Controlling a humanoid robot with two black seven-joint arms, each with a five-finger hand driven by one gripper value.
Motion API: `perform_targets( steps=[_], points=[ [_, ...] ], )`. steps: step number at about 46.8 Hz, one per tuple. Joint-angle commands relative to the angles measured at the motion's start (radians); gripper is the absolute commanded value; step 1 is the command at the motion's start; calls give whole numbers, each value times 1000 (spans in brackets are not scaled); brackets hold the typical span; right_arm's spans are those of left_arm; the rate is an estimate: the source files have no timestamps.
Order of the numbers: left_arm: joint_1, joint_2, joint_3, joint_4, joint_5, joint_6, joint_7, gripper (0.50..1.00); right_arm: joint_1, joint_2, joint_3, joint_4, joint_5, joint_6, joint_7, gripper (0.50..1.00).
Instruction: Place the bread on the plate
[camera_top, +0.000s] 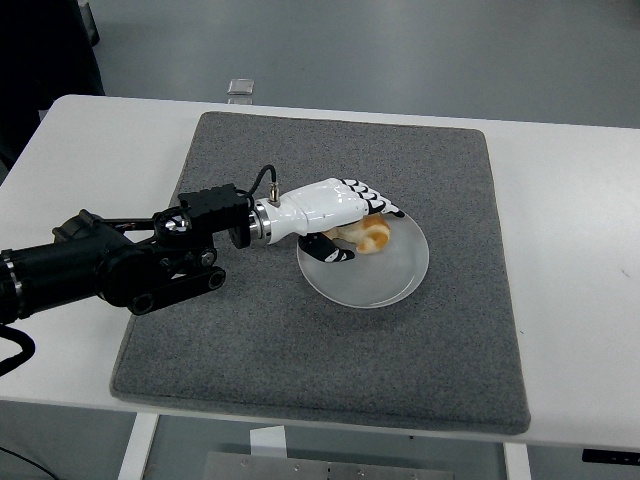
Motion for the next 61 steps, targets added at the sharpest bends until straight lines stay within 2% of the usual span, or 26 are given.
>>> perform_targets(
  steps=[1, 9, 20, 29, 35, 44, 51, 61],
  points=[
    [3, 3, -8, -5, -2, 0, -1, 994, 0, 0, 0, 0, 1, 0, 0, 952],
    [3, 11, -21, -11, -53, 0, -11, 999, 0, 0, 0, 0, -1, 0, 0, 952],
    [-19, 26, -51, -37, -278, -15, -16, 1000, 0, 0, 0, 0, 1, 0, 0, 952],
    [-43, 57, -77, -48, -388, -19, -22, 1000, 0, 0, 0, 0, 1, 0, 0, 952],
    [-43, 60, -138, -46, -533, -28, -22, 1000, 0, 0, 0, 0, 1, 0, 0, 952],
    [-43, 101, -281, -17, -649, -149, -20, 1000, 0, 0, 0, 0, -1, 0, 0, 952],
    [-30, 132, -408, 30, -734, -284, -20, 1000, 0, 0, 0, 0, 1, 0, 0, 952],
    [-37, 147, -451, 167, -982, -462, -8, 1000, 0, 0, 0, 0, -1, 0, 0, 952]
  ],
)
